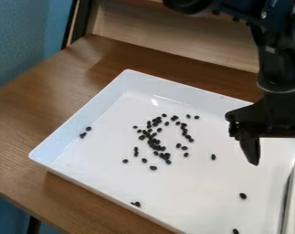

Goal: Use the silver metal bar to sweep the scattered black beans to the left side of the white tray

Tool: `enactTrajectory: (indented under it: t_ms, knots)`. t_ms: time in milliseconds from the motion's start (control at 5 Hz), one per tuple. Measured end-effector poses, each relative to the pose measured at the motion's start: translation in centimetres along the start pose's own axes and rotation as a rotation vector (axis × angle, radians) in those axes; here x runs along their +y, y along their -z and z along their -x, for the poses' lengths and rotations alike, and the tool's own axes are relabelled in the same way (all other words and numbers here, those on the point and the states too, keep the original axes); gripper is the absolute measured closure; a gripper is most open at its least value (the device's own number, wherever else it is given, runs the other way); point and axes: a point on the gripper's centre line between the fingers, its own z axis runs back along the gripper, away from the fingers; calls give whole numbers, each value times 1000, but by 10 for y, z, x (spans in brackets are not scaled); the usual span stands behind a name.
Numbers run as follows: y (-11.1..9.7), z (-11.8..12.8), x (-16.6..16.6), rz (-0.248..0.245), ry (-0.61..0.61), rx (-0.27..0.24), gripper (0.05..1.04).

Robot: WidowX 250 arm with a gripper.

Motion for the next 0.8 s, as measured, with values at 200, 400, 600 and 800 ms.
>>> enactTrajectory:
  t_ms: [200, 400, 600, 800]
  knots:
    - [10, 3, 4, -23, -8, 23, 84]
    - [22, 12, -8, -58, 25, 36, 84]
    - [32, 18, -19, -81, 53, 44, 84]
    - [41, 23, -30, -87, 84, 44, 84]
